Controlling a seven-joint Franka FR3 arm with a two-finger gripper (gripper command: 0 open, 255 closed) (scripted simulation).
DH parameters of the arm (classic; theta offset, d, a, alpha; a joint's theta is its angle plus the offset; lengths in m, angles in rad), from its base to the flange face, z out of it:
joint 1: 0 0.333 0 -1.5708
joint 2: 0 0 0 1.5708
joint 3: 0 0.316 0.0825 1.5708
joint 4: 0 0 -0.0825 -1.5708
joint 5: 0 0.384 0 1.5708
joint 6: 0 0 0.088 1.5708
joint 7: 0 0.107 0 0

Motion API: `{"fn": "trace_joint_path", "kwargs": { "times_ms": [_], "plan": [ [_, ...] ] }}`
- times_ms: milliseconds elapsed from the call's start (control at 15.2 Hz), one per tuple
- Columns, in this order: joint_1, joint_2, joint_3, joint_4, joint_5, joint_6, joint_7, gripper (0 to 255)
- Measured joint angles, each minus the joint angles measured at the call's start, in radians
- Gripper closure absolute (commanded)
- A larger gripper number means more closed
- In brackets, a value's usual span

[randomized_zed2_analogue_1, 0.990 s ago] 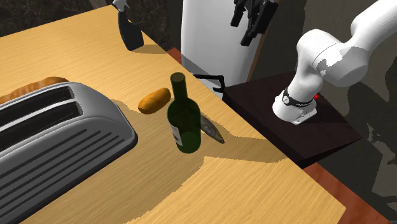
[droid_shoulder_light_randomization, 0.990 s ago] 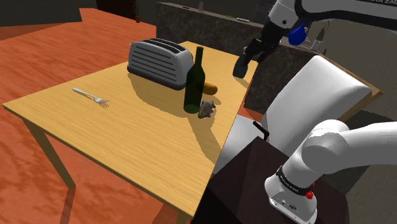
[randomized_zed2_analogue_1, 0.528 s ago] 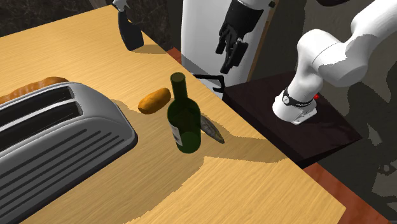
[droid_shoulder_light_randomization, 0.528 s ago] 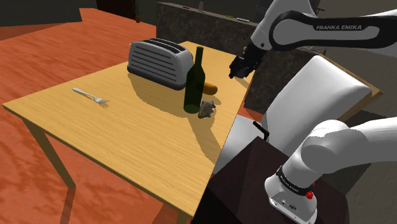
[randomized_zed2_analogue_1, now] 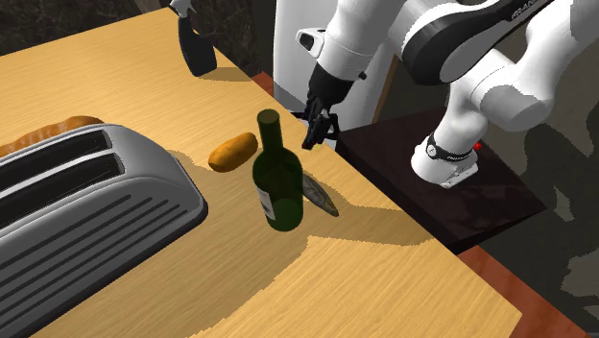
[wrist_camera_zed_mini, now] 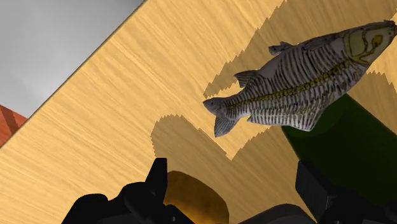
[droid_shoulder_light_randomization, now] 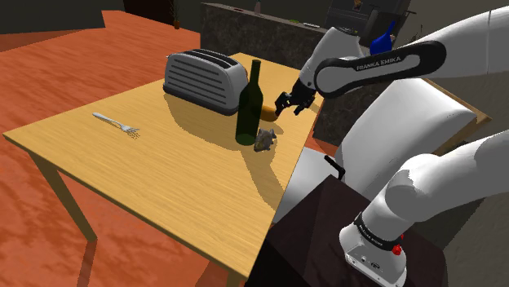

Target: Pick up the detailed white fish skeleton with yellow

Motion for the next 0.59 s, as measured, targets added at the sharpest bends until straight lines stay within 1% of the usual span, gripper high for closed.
{"fn": "trace_joint_path", "kwargs": {
  "times_ms": [396, 594],
  "plan": [
    [-0.024, 0.232, 0.011, 0.012, -0.005, 0.253, 0.065, 0],
    [-0.029, 0.300, 0.024, 0.007, -0.015, 0.333, 0.098, 0]
  ]
}}
